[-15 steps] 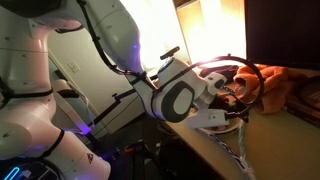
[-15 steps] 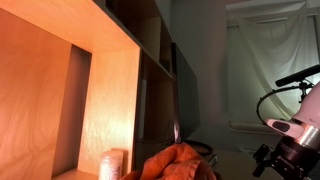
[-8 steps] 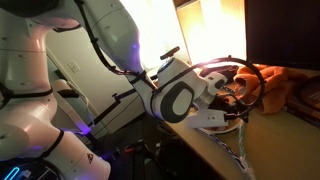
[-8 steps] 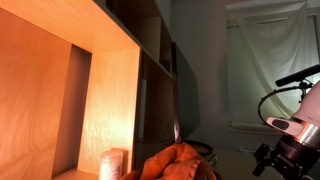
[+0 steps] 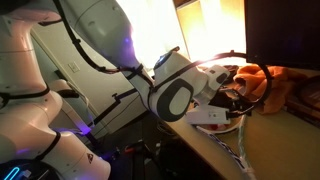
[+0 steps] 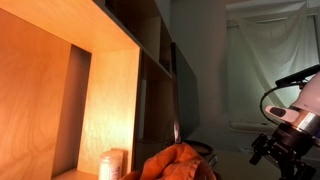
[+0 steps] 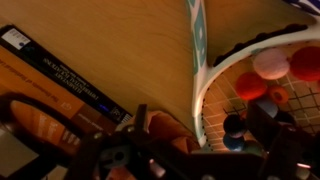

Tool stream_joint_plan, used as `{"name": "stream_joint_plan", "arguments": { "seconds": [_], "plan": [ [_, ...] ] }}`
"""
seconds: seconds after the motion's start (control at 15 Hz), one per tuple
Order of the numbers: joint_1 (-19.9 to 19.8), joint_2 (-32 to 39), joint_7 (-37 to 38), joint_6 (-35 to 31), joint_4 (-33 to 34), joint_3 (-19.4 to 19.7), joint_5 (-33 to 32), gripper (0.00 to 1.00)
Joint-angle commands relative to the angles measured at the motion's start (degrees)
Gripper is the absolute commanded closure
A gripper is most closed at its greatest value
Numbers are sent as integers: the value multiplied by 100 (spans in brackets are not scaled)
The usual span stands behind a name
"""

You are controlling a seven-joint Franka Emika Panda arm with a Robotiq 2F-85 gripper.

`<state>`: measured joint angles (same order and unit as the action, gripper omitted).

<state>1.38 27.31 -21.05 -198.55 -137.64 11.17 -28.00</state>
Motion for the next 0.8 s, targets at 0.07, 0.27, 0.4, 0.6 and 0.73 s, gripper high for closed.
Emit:
{"name": "stream_joint_plan", "arguments": {
  "seconds": [0.07, 0.27, 0.4, 0.6, 0.73],
  "plan": [
    [-460, -53, -121, 27, -203, -337, 107, 0],
    [-353, 82, -149, 34, -270, -105, 375, 0],
    [-146, 212, -159, 36, -283, 150, 670, 0],
    [-72, 359, -168, 56, -268, 263, 871, 0],
    [-197, 494, -141, 44, -180, 133, 845, 0]
  ]
}}
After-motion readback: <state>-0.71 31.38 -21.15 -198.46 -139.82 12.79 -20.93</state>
